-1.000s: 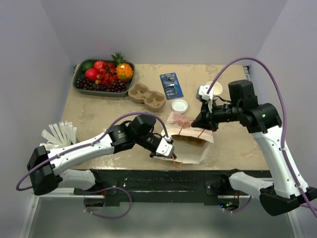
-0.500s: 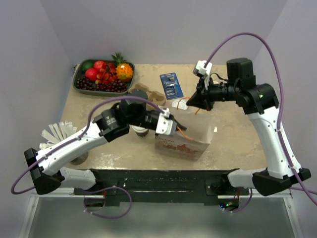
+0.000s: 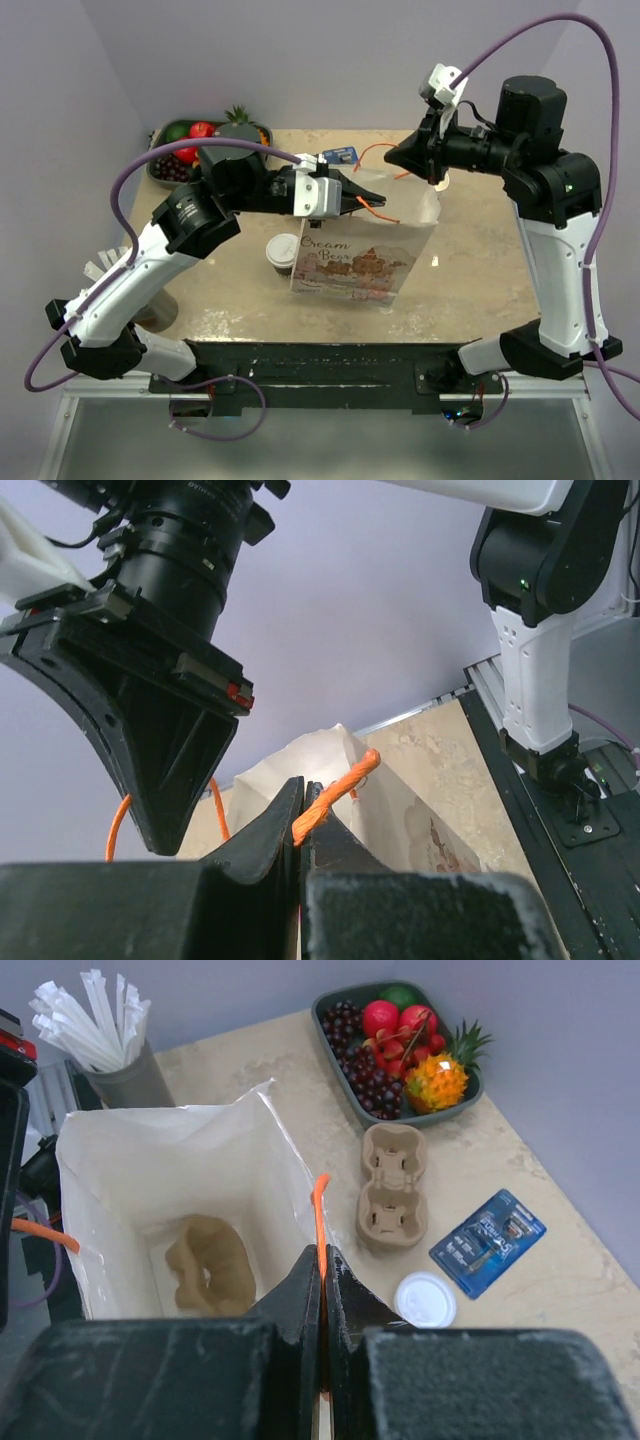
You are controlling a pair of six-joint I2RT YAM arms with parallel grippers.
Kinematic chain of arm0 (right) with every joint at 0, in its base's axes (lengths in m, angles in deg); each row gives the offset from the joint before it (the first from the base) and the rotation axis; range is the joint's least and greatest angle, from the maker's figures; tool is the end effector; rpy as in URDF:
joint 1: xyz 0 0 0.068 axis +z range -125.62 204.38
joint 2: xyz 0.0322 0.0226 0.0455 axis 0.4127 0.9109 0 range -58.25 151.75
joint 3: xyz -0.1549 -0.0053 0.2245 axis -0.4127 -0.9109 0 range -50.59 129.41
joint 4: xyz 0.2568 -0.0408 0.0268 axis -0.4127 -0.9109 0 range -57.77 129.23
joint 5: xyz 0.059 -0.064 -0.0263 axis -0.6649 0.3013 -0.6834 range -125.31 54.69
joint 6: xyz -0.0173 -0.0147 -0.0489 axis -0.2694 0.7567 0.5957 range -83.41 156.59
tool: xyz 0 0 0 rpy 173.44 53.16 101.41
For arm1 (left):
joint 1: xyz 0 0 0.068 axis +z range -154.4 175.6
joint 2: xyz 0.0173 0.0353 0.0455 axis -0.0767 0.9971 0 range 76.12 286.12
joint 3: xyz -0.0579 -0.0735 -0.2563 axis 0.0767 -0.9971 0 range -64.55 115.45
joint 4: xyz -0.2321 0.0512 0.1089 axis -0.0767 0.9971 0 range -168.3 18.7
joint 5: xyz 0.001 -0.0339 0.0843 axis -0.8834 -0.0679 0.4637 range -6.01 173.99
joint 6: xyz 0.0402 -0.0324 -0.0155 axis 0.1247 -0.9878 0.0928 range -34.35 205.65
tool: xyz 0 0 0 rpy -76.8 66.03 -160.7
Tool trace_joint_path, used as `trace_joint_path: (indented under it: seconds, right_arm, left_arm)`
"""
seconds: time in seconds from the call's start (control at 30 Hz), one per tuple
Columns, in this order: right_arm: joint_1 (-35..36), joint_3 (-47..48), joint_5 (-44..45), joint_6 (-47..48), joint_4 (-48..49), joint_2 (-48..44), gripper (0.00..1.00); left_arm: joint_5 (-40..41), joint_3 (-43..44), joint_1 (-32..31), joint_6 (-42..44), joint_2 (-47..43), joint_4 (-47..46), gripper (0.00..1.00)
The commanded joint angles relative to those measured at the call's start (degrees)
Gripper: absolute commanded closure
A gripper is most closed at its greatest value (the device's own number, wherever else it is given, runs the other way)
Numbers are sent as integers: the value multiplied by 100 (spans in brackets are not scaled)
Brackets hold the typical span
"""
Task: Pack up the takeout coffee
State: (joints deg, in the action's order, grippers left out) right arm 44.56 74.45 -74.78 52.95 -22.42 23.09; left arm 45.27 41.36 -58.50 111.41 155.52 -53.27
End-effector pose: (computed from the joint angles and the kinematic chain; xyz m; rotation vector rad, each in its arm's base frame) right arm 0.1915 0.0946 0.5559 -1.0136 1.5675 0.6914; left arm 0.1377 -0.2282 0.5387 1.4025 0.8178 -0.9040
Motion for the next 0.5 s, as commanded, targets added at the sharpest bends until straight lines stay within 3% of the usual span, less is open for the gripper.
trace_joint_path:
  seconds: [0.0,0.27,0.47]
  right_arm:
    - [-15,372,228,-124,171,13,100]
    - [-23,443,378,-80,206,13,100]
    - [-23,-179,535,217,179,-109,100]
  left_arm:
    - [154,386,14,-124,102,159,100]
    - [304,256,14,-62,59,72,100]
    - [479,-683,14,16,-361,-218,100]
